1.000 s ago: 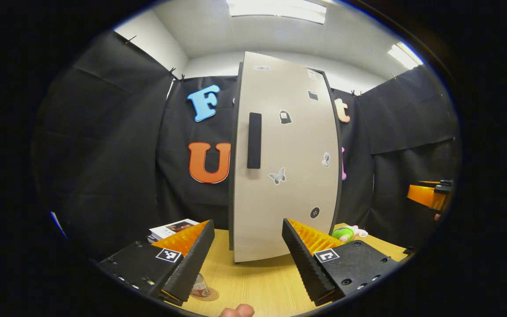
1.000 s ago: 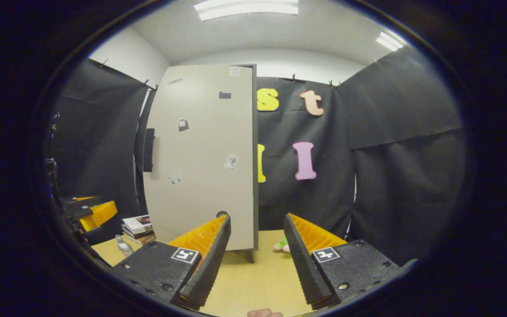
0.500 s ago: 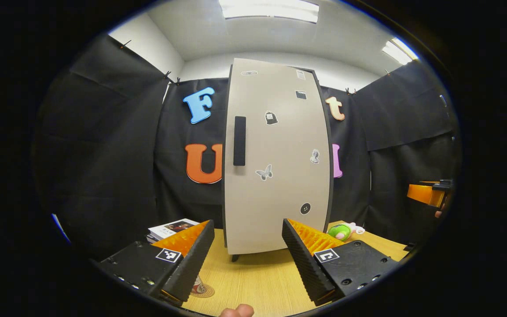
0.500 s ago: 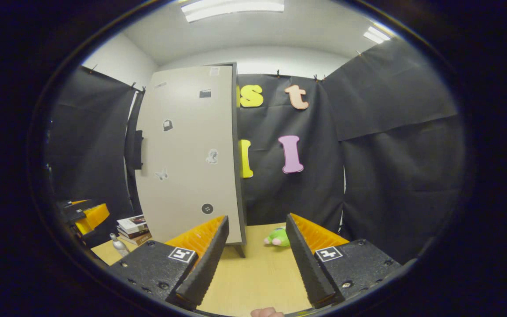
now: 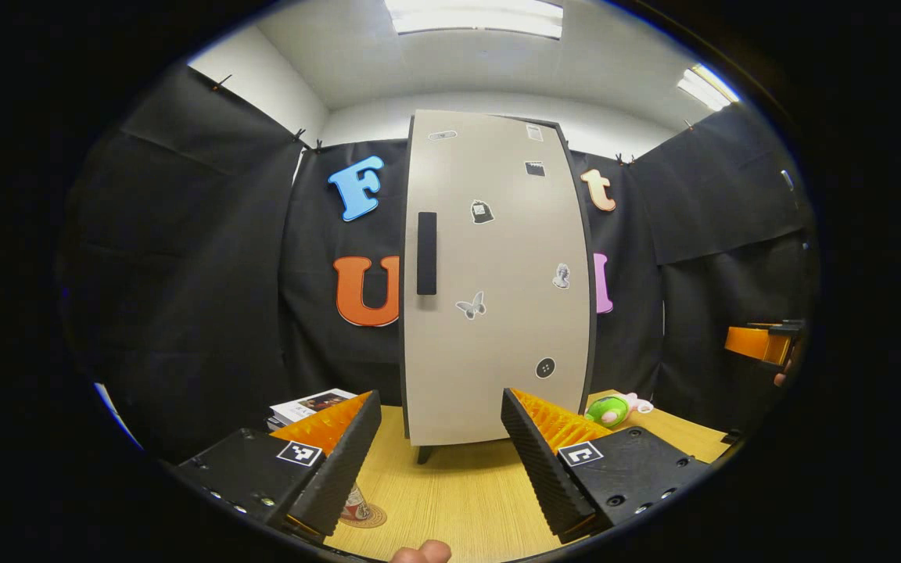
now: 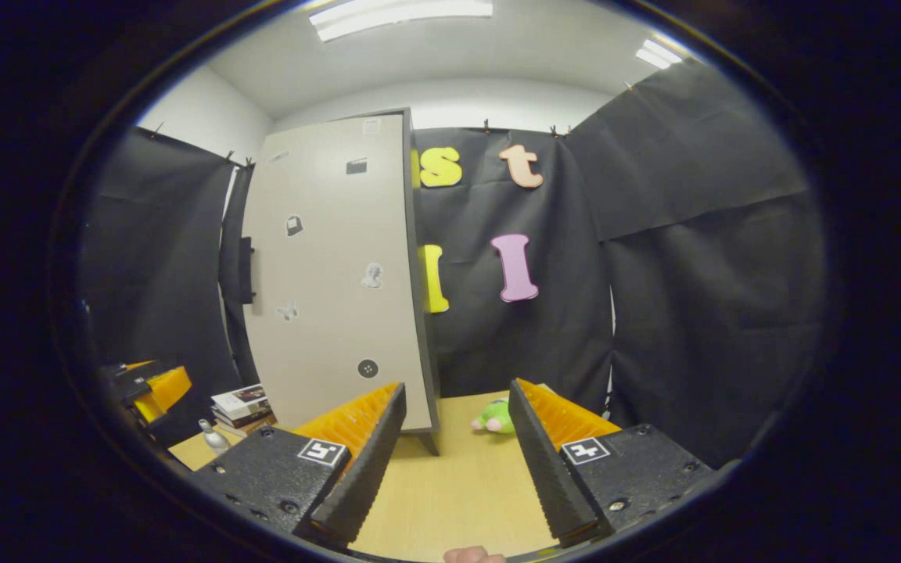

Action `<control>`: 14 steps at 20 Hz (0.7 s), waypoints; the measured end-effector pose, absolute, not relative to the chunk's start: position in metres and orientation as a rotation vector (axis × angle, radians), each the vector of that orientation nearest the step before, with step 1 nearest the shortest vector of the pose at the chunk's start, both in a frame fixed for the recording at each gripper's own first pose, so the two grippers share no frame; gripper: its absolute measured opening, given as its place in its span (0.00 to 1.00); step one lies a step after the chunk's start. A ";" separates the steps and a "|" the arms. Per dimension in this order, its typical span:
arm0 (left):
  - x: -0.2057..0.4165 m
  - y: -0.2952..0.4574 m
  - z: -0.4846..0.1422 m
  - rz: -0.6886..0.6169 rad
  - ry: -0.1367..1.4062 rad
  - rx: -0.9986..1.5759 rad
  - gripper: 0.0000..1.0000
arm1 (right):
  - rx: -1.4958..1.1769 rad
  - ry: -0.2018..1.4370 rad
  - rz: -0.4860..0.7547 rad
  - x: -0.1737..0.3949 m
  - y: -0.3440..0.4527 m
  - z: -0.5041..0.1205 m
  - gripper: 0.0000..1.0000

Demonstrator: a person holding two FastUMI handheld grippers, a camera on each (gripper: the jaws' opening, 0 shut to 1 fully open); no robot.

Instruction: Open the cabinet door with the right hand, grasp the bottle in the cabinet with the left hand and place it on the coaster, then close the cabinet door with the right hand.

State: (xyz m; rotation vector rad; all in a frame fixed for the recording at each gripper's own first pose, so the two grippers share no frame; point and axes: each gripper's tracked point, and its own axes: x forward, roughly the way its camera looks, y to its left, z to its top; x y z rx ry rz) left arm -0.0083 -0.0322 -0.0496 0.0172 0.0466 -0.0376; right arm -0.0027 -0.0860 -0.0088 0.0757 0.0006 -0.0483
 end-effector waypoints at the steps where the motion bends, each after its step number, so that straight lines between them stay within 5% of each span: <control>1: -0.008 -0.032 -0.050 -0.037 0.045 0.018 0.94 | 0.079 0.000 -0.050 -0.003 -0.086 -0.009 0.86; 14: -0.010 -0.034 -0.048 -0.059 0.037 0.011 0.94 | 0.084 -0.009 -0.051 -0.004 -0.081 -0.008 0.86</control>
